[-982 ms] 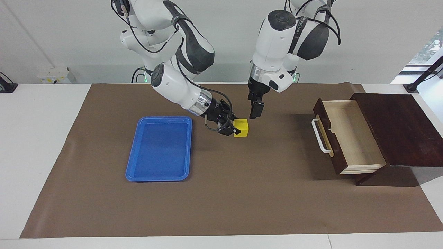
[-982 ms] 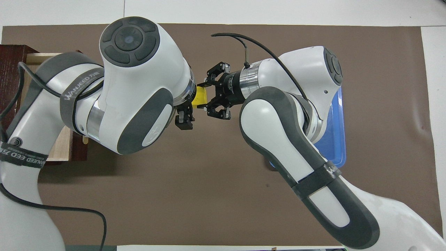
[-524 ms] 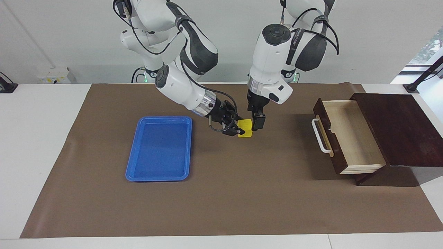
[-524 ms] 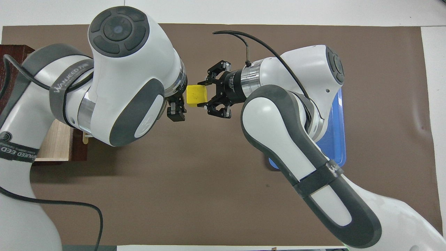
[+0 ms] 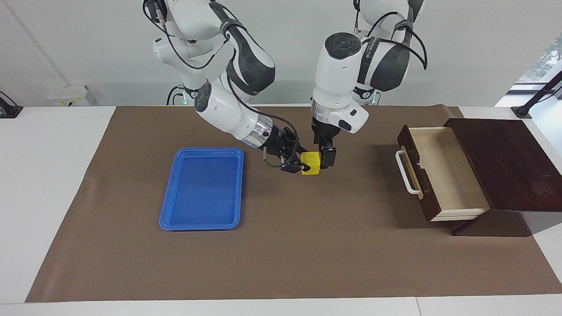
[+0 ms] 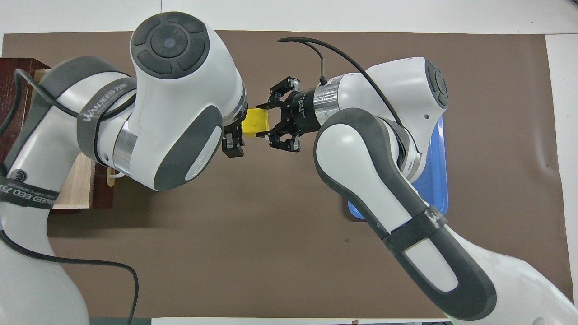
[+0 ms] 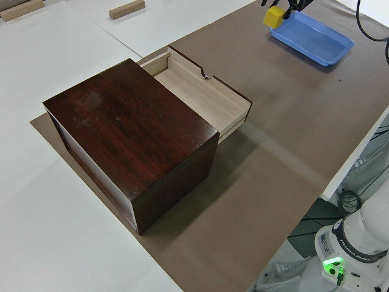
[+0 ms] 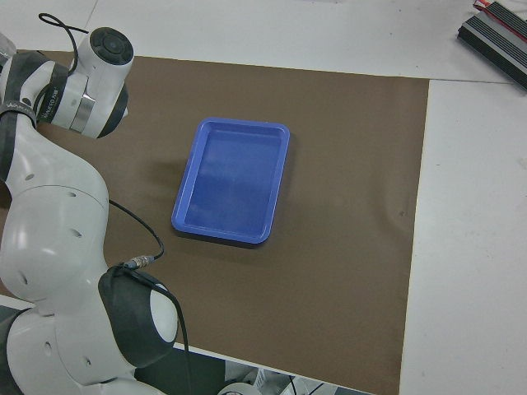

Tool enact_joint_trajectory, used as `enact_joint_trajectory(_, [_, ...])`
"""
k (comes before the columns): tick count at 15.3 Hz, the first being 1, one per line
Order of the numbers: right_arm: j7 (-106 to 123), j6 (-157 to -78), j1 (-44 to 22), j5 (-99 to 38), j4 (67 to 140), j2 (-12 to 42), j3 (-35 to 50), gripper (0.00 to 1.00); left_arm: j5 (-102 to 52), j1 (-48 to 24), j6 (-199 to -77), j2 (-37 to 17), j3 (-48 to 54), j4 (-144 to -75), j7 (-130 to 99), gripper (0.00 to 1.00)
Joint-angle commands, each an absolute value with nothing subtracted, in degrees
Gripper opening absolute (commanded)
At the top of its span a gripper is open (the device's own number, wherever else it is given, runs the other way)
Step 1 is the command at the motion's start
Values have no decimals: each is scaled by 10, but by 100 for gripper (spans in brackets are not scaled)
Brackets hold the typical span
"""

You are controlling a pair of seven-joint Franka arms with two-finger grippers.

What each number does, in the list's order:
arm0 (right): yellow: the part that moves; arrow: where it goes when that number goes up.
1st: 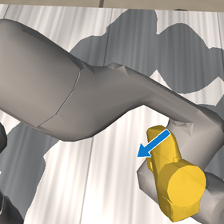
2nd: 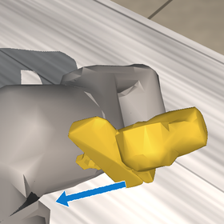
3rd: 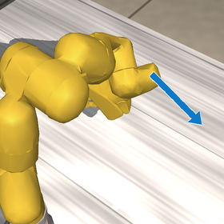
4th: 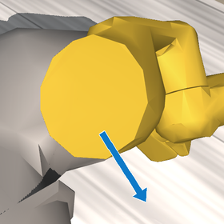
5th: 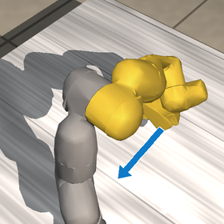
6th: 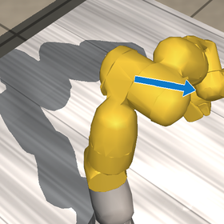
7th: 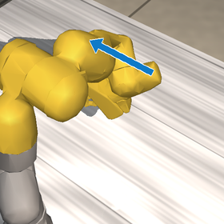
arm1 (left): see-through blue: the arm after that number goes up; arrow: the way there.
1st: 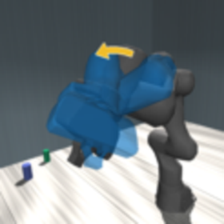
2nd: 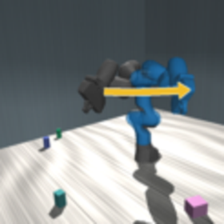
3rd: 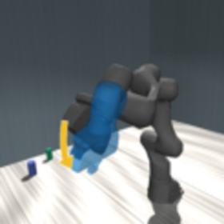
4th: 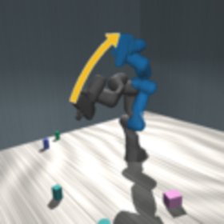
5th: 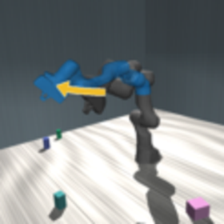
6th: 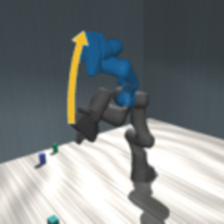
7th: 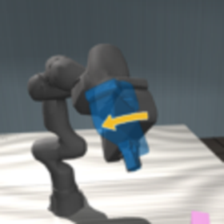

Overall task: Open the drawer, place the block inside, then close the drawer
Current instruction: 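Grasp the yellow block with the left gripper and open the right gripper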

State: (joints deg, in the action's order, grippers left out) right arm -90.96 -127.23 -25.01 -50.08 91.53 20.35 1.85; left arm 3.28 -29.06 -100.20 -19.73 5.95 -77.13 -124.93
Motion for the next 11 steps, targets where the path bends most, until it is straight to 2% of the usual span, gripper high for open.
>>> enact_joint_trajectory(1, [-918, -1265, -243, -512, 903, 210, 23, 0, 44, -301, -1008, -209, 54, -752, -1262, 100])
enact_joint_trajectory(11, [-917, -1265, -243, -512, 903, 210, 23, 0, 55, -307, -1050, -207, 54, -790, -1271, 100])
